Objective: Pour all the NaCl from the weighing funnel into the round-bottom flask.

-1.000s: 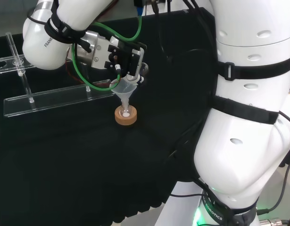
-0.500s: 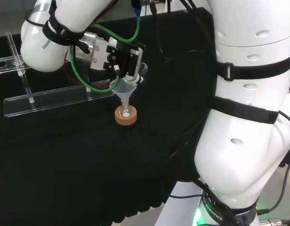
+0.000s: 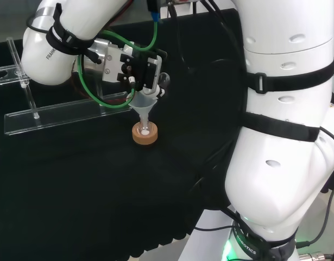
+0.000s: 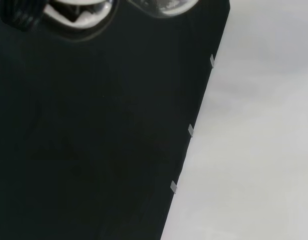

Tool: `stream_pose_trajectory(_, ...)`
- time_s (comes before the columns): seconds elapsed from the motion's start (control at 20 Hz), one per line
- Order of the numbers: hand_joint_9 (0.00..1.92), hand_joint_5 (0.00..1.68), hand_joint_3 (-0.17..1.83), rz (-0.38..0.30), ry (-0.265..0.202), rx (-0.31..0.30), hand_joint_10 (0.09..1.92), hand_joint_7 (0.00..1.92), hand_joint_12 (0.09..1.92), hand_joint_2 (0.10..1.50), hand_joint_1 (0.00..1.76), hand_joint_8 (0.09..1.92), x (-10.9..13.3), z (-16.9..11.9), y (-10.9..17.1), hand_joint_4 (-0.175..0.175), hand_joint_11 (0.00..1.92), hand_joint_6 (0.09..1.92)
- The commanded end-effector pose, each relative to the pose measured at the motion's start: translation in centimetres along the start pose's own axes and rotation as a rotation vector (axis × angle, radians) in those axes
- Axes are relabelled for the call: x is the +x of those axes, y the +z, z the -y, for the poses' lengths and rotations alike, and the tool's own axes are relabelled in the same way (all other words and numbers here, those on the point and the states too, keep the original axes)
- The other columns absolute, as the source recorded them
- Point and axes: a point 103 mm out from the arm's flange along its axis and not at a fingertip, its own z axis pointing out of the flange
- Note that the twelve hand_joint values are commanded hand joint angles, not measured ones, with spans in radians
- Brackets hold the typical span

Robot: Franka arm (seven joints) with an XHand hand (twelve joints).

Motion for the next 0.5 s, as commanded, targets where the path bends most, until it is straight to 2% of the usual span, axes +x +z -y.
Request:
stream_pose_trajectory(0.05, 1.01, 1.21, 0.55, 0.011, -0.003, 0.013, 0.23, 0.60, 0.99, 0.73, 1.10, 0.64, 0.16, 0.04, -0.18, 0.175, 0.89, 0.75)
stream_pose_trajectory(0.25, 1.01, 1.21, 0.55, 0.018, -0.007, 0.035, 0.23, 0.61, 0.99, 0.73, 1.10, 0.64, 0.33, -0.05, -0.39, 0.175, 0.89, 0.75)
stream_pose_trajectory(0.5, 1.01, 1.21, 0.55, 0.019, -0.002, 0.034, 0.23, 0.61, 0.98, 0.73, 1.10, 0.64, 0.24, -0.01, -0.58, 0.175, 0.89, 0.75)
